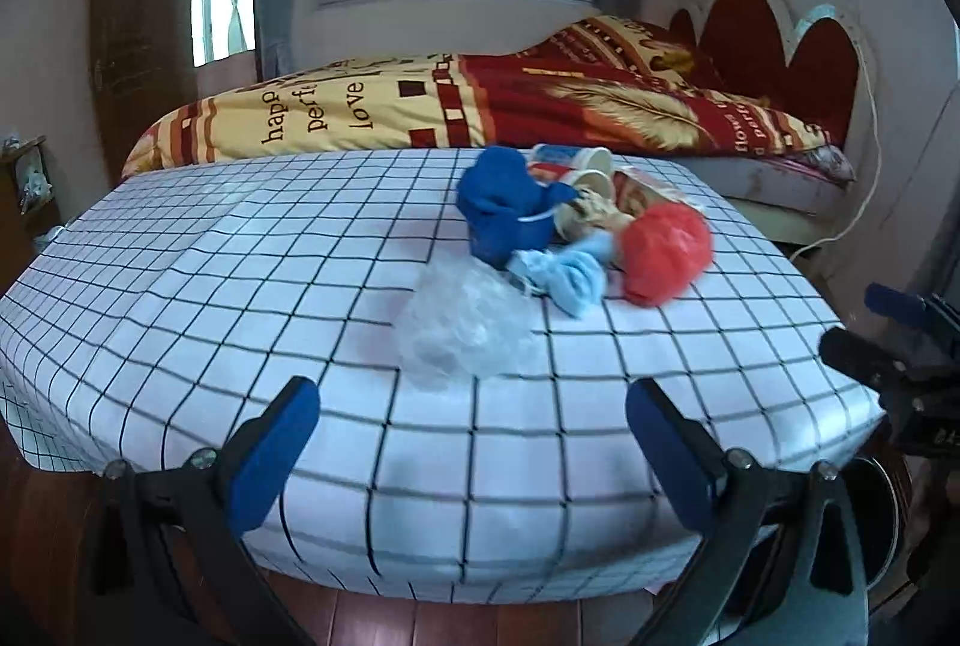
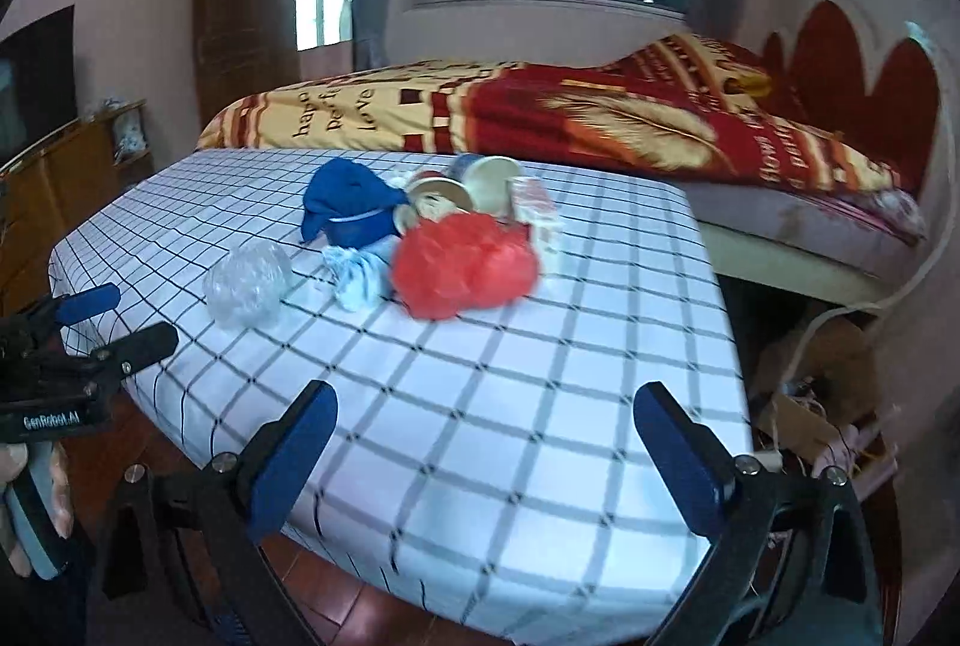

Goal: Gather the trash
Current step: 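Grasp the red plastic bag with the right tool while the left tool grasps the clear plastic bag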

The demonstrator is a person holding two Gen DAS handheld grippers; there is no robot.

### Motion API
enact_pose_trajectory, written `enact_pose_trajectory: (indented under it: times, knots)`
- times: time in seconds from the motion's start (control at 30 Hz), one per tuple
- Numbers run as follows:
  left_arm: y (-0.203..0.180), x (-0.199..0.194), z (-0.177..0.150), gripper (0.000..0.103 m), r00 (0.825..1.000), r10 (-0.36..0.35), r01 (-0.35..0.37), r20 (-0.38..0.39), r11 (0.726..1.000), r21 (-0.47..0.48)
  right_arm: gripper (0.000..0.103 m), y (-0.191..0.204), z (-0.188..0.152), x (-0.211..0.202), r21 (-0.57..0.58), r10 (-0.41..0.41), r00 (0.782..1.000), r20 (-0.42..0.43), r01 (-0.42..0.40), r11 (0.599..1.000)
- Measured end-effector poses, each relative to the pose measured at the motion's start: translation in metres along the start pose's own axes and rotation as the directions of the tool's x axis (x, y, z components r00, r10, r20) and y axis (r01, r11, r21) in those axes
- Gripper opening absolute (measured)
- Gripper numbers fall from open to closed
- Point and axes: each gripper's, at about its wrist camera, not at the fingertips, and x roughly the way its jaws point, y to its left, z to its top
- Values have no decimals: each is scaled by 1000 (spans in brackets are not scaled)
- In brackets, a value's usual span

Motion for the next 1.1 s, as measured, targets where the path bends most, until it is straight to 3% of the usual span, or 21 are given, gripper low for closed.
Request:
enact_pose_trajectory:
  times: [0.4,0.47,0.53,0.6,0.67,0.73,0.83,1.1]
  knots:
    - [13,65,17,90,996,-33,32,-85,999,-21,95,4,55,110,20,31,992,-122,-29,999]
    - [13,72,17,87,994,-40,38,-98,999,-21,89,3,57,122,21,35,989,-144,-32,999]
    - [14,75,16,83,993,-49,46,-103,999,-29,76,3,57,133,26,53,984,-172,-49,998]
    - [16,77,15,78,992,-62,58,-109,997,-41,72,3,56,137,24,58,982,-182,-55,998]
    - [18,82,15,68,989,-88,82,-122,995,-55,59,4,56,139,16,66,981,-182,-64,998]
    - [19,86,15,50,984,-111,103,-136,992,-68,42,4,55,139,16,79,979,-188,-78,997]
    - [21,84,15,41,982,-135,124,-133,989,-86,27,5,53,133,9,101,980,-173,-101,995]
    - [17,52,21,39,989,-132,128,-61,990,-63,22,4,49,88,-4,98,993,-61,-99,995]
